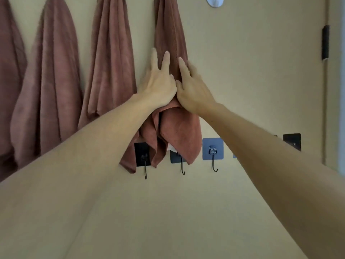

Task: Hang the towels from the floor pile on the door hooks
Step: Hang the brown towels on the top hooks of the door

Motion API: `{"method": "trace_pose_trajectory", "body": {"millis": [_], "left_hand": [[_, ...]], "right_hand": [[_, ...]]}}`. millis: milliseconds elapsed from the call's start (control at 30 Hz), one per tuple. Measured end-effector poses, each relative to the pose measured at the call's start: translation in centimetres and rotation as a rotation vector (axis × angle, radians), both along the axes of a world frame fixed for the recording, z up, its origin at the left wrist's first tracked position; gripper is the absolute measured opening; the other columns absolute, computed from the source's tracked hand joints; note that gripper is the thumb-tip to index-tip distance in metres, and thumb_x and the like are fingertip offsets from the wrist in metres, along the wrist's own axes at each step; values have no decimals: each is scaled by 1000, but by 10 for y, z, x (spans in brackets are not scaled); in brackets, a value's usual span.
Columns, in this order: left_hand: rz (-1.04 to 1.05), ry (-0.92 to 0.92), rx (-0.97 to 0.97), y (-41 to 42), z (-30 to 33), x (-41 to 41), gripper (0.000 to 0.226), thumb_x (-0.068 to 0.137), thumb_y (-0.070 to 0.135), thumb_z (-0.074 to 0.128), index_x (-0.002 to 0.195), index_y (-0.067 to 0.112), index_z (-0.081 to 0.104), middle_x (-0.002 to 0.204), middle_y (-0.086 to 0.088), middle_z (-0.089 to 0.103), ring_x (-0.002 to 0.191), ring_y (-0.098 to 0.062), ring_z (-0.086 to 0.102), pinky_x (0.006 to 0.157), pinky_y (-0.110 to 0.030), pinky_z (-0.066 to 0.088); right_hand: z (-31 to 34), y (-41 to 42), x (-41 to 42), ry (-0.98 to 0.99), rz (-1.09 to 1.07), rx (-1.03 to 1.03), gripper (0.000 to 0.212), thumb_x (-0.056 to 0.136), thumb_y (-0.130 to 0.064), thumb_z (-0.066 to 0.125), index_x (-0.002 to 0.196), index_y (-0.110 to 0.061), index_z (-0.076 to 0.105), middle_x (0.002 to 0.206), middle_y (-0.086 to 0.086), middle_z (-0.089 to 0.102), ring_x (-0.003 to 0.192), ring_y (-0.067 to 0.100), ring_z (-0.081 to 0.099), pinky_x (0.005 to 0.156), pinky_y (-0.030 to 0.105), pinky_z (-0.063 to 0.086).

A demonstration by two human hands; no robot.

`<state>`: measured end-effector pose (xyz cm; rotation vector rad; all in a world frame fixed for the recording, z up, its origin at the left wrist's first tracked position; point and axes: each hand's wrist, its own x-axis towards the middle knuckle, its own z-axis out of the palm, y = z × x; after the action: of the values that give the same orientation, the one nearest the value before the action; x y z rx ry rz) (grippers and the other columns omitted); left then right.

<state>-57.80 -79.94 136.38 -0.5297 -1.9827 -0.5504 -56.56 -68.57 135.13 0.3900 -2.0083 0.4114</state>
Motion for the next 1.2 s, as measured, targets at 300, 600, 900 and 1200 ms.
{"method": "trace_pose_trajectory", "body": {"millis": [300,600,900,1200], "left_hand": [[180,-232,-156,18,-107,66,76,94,13,46,153,18,-1,157,-11,-23,146,-30,3,110,-41,35],[251,-475,-393,59,-220,164,65,93,14,44,150,12,14,158,-10,0,142,-29,15,108,-41,31],[109,-640,-585,120,-341,237,57,99,27,31,151,11,12,160,-6,-1,145,-26,8,116,-42,17],[-217,-779,-713,193,-491,336,60,102,34,25,153,16,-1,161,-4,-12,148,-25,-9,120,-45,1]], "right_hand": [[-109,20,65,-316,-147,184,64,96,-26,40,151,-14,9,157,10,9,137,35,25,106,49,32],[-215,88,164,-555,-235,274,55,99,-32,33,148,-16,15,158,5,10,142,28,15,110,44,23],[-346,161,271,-740,-383,217,56,99,-48,25,147,-18,21,156,5,16,141,25,16,112,41,19],[-485,213,414,-999,-648,67,77,87,-59,-2,150,-18,12,159,9,6,146,30,6,116,53,7]]}}
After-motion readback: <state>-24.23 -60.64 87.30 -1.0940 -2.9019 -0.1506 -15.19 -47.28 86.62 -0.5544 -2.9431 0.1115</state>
